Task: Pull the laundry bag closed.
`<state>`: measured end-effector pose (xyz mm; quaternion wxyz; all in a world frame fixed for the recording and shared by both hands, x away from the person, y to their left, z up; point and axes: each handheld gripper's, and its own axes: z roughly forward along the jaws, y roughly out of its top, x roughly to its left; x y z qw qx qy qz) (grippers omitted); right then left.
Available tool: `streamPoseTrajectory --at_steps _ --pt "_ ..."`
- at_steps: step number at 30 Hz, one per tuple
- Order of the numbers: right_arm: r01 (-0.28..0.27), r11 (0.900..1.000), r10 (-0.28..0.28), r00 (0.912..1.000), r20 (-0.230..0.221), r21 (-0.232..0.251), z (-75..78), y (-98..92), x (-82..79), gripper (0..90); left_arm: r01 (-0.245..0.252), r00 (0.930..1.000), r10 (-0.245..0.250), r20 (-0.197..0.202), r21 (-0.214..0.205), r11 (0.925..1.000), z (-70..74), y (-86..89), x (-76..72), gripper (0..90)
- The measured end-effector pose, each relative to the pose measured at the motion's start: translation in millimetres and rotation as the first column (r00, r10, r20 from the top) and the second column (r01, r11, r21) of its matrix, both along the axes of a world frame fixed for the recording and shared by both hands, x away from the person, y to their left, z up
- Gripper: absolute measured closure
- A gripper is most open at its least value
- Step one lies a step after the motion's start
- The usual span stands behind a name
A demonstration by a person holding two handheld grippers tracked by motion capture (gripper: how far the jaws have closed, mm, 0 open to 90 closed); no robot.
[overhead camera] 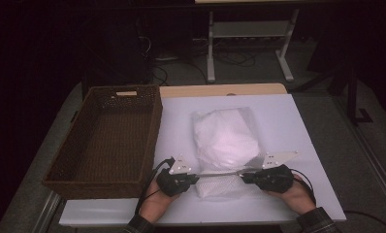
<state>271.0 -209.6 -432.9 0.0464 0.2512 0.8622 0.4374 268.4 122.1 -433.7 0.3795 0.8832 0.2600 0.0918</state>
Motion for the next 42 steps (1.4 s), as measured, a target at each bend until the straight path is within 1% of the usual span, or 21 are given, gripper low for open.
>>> streamPoseTrajectory --at_steps 3,6,7,8,11,12,13,17,20,28,34,35,36,37,38,39,41,42 --pt "0.024 0.9997 -0.024 0.9997 -0.001 -0.003 -0.8 -10.6 -2.1 86.6 -0.009 0.9999 0.009 -0.007 0.001 1.0 -0.3 1.8 0.9 86.0" --pt "0.031 0.9995 -0.031 0.9995 -0.003 -0.003 -1.2 -13.8 -2.6 86.6 -0.013 0.9998 0.013 -0.012 0.005 0.9999 -0.9 0.8 0.3 86.0" --pt "0.048 0.9988 -0.048 0.9988 -0.002 -0.011 -2.3 -20.9 -3.7 86.6 -0.013 0.9998 0.013 -0.015 0.01 0.9999 -1.3 0.7 0.4 86.0" --pt "0.056 0.9982 -0.056 0.9984 0.002 -0.019 -3.1 -23.1 -4.1 86.6 -0.018 0.9996 0.018 -0.02 0.013 0.9998 -1.8 0.8 0.2 86.0" --pt "0.071 0.9973 -0.071 0.9975 0.002 -0.02 -4.6 -28.7 -4.9 86.6 -0.024 0.9994 0.024 -0.023 0.013 0.9996 -2.3 0.8 0.3 86.0" --pt "0.079 0.9966 -0.079 0.9969 0.004 -0.024 -5.0 -31.4 -5.8 86.6 -0.028 0.9994 0.028 -0.02 0.021 0.9994 -2.3 0.2 0.4 86.0" --pt "0.089 0.9957 -0.089 0.996 0.006 -0.024 -5.6 -37.7 -7.2 86.5 -0.03 0.9993 0.031 -0.021 0.021 0.9993 -2.4 -0.1 0.4 86.1" --pt "0.103 0.9945 -0.103 0.9947 0.005 -0.022 -6.1 -44.1 -7.7 86.6 -0.045 0.9985 0.045 -0.029 0.024 0.9987 -3.0 0.0 -0.1 86.1" --pt "0.122 0.9923 -0.122 0.9925 0.005 -0.018 -6.6 -53.7 -7.9 86.6 -0.051 0.9982 0.052 -0.029 0.032 0.9982 -2.7 -0.6 -0.1 86.1" --pt "0.173 0.9848 -0.173 0.9849 0.004 -0.017 -7.7 -73.8 -8.9 86.5 -0.062 0.9972 0.063 -0.04 0.026 0.9977 -4.1 2.7 -1.4 86.1" --pt "0.208 0.9778 -0.208 0.9781 0.005 -0.022 -8.5 -88.9 -12.3 86.5 -0.064 0.9971 0.066 -0.04 0.03 0.9975 -3.9 3.3 -1.1 86.1" --pt "0.208 0.9778 -0.208 0.9781 0.005 -0.022 -8.5 -88.9 -12.3 86.5 -0.064 0.9971 0.066 -0.04 0.03 0.9975 -3.9 3.3 -1.1 86.2" --pt "0.215 0.9764 -0.214 0.9767 0.007 -0.023 -8.9 -91.1 -12.5 86.5 -0.064 0.9971 0.066 -0.04 0.03 0.9975 -3.9 3.3 -1.1 86.2" --pt "0.232 0.9724 -0.231 0.9728 0.007 -0.027 -9.1 -96.6 -12.2 86.5 -0.065 0.9971 0.066 -0.038 0.029 0.9975 -3.8 3.6 -0.8 86.2" --pt "0.239 0.9706 -0.239 0.9711 0.008 -0.03 -9.1 -98.7 -11.6 86.5 -0.064 0.997 0.065 -0.042 0.026 0.9976 -4.1 3.6 -0.6 86.2" --pt "0.239 0.9706 -0.239 0.9711 0.008 -0.03 -9.1 -98.7 -11.6 86.5 -0.064 0.997 0.065 -0.042 0.026 0.9976 -4.1 3.6 -0.6 86.1" --pt "0.246 0.9691 -0.246 0.9693 0.006 -0.022 -9.0 -101.4 -10.9 86.5 -0.058 0.9974 0.06 -0.041 0.028 0.9979 -4.2 3.1 -0.9 86.1" --pt "0.245 0.9691 -0.244 0.9696 0.009 -0.031 -8.8 -99.7 -11.5 86.3 -0.054 0.9977 0.055 -0.04 0.022 0.9983 -4.7 3.4 -0.4 85.5"
